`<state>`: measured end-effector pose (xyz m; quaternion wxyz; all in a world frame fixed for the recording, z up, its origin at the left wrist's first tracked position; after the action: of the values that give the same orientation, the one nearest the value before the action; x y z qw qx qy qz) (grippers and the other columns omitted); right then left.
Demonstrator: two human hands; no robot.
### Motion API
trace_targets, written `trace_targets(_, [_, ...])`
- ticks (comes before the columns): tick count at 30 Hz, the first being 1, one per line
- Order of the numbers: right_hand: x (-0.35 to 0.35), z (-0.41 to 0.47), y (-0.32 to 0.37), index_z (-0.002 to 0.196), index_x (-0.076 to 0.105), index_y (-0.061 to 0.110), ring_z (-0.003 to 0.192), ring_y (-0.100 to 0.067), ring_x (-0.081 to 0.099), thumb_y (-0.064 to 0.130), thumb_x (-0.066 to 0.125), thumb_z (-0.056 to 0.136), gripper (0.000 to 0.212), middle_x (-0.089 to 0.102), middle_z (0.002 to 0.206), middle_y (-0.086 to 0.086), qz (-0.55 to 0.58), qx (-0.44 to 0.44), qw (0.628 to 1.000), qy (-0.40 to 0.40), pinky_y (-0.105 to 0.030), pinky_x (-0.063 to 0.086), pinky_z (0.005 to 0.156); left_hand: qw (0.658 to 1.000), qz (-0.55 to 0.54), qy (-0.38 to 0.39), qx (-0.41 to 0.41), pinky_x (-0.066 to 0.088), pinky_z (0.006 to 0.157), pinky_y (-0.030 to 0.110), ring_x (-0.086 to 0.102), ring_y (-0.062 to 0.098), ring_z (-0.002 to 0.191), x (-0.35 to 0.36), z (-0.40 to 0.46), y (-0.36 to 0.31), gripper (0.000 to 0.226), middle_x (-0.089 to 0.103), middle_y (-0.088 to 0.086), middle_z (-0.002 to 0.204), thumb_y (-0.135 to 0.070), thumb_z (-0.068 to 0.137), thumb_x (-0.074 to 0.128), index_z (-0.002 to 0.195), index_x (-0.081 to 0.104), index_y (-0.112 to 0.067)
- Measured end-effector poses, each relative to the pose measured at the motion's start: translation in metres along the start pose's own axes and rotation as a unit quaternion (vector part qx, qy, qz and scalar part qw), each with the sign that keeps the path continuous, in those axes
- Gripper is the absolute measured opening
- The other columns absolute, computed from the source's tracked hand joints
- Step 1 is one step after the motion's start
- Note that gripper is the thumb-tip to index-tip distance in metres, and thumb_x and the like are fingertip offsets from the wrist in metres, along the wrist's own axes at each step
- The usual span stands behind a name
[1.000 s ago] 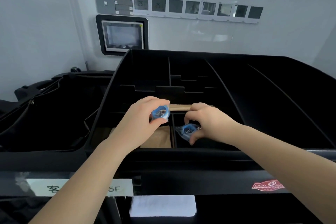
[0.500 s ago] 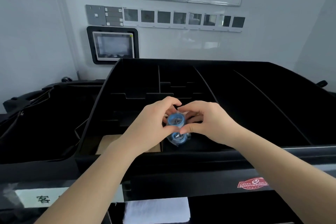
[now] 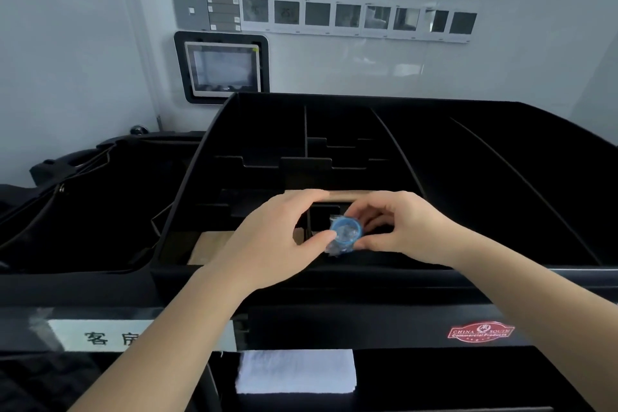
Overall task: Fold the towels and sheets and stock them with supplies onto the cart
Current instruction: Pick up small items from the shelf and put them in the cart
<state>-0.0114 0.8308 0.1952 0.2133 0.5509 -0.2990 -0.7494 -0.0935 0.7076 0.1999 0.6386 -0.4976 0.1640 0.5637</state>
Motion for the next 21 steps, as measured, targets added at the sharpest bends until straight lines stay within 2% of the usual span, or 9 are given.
trace_targets(5, [0.011,0.006,-0.008,0.102,0.066,0.032,0.089,-0.001,0.058,0.027,0.084,0.07,0.037,0.064,0.096,0.015,-0.129,-0.006,0.99,0.06,-0.016,0.049,0.073,0.998,0.03,-0.025,-0.058,0.036,0.1,0.023,0.039,0.002,0.131,-0.002,-0.006,0.013,0.059,0.045,-0.02,0.141,-0.058,0.085,0.04,0.14,0.04,-0.037])
trace_targets(7, [0.015,0.009,-0.011,0.102,0.065,0.031,0.09,0.0,0.055,0.029,0.083,0.07,0.037,0.06,0.095,0.016,-0.155,-0.005,0.985,0.075,-0.015,0.046,0.074,0.997,0.036,-0.024,-0.069,0.036,0.097,0.022,0.041,0.003,0.129,0.0,-0.006,0.015,0.058,0.046,-0.018,0.14,-0.058,0.086,0.038,0.14,0.04,-0.037])
trace_targets(10, [0.022,0.013,-0.015,0.101,0.065,0.027,0.09,-0.001,0.053,0.028,0.082,0.071,0.034,0.055,0.094,0.017,-0.187,-0.003,0.977,0.101,-0.021,0.048,0.082,0.996,0.045,-0.017,-0.08,0.032,0.093,0.02,0.042,0.005,0.127,0.004,-0.004,0.017,0.057,0.047,-0.016,0.14,-0.057,0.087,0.034,0.14,0.039,-0.037])
trace_targets(16, [0.028,0.018,-0.017,0.102,0.064,0.028,0.091,-0.001,0.051,0.023,0.083,0.07,0.038,0.051,0.093,0.021,-0.191,-0.006,0.974,0.118,-0.024,0.048,0.085,0.994,0.068,-0.02,-0.082,0.027,0.098,0.021,0.04,0.007,0.131,0.003,-0.004,0.016,0.057,0.047,-0.014,0.141,-0.053,0.089,0.034,0.141,0.041,-0.031])
trace_targets(21, [0.0,0.015,-0.022,0.114,0.064,0.037,0.101,0.006,0.051,0.029,0.081,0.073,0.045,0.057,0.11,0.023,-0.154,-0.004,0.983,0.096,-0.01,0.042,0.077,0.992,0.084,-0.025,-0.09,0.027,0.102,0.023,0.038,0.009,0.134,0.001,-0.005,0.014,0.054,0.046,-0.011,0.143,-0.049,0.092,0.037,0.142,0.041,-0.028])
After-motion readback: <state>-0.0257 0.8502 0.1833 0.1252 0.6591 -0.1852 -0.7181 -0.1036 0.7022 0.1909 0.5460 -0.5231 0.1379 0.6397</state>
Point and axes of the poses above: each hand's wrist, its own z-axis towards the middle knuckle, its own x-axis out of the palm, y = z × x, the point moved 10 cm from there along z, towards the middle knuckle
